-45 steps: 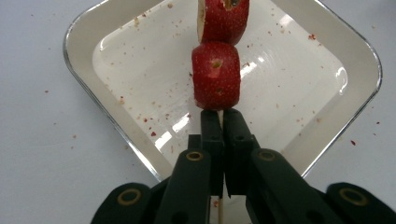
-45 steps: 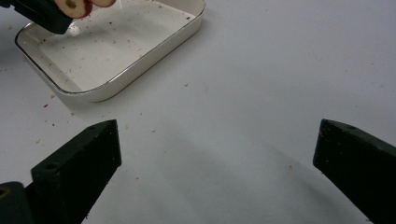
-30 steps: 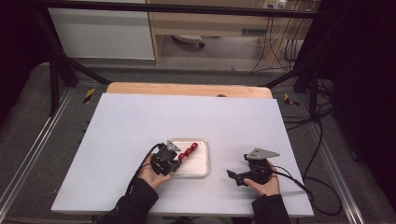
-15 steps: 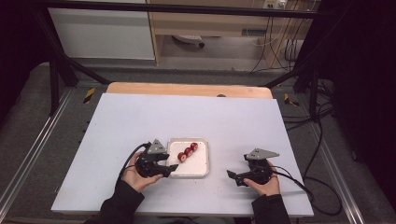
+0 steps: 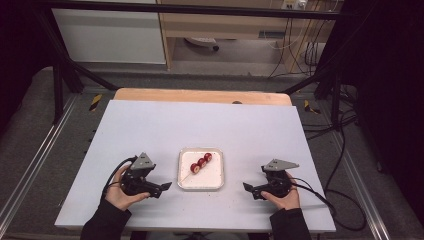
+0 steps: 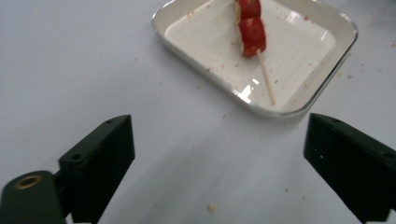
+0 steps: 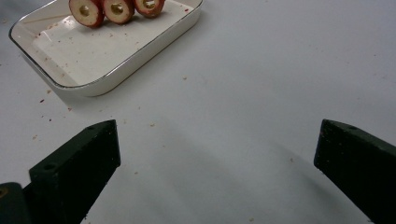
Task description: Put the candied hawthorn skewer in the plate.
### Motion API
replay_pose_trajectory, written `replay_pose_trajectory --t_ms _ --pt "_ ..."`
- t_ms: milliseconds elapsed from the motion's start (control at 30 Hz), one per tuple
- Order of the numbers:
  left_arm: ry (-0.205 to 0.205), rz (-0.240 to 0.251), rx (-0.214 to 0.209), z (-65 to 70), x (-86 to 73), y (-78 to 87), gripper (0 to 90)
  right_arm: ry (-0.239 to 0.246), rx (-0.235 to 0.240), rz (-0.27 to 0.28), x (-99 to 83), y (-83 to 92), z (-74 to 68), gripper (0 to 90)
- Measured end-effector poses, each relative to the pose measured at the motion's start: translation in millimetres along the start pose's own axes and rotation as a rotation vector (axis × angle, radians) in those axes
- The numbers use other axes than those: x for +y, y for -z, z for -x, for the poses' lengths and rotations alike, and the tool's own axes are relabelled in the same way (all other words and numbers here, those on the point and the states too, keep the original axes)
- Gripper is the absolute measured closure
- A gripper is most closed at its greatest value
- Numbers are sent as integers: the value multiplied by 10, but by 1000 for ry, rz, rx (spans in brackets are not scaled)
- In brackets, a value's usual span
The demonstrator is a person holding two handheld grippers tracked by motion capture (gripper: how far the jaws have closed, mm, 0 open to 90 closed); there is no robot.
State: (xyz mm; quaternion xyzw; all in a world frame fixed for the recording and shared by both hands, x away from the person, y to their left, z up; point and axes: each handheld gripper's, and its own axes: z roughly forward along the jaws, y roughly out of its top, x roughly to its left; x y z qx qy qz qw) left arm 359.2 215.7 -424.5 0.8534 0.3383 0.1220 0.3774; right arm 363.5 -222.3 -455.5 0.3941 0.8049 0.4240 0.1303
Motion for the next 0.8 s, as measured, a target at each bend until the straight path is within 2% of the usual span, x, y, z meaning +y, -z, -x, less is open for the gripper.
replay_pose_trajectory --t_ms 200,467,633,800 --pt "43 41 17 -130 -237 99 47 -1 1 -3 0 2 1 8" --pt "50 81 54 -252 -501 202 50 -1 5 -11 -6 2 5 7" --pt "53 58 60 -292 -560 188 57 -5 13 -12 -7 0 1 7" --pt "59 60 55 -316 -567 187 57 -3 17 -15 -7 0 2 7"
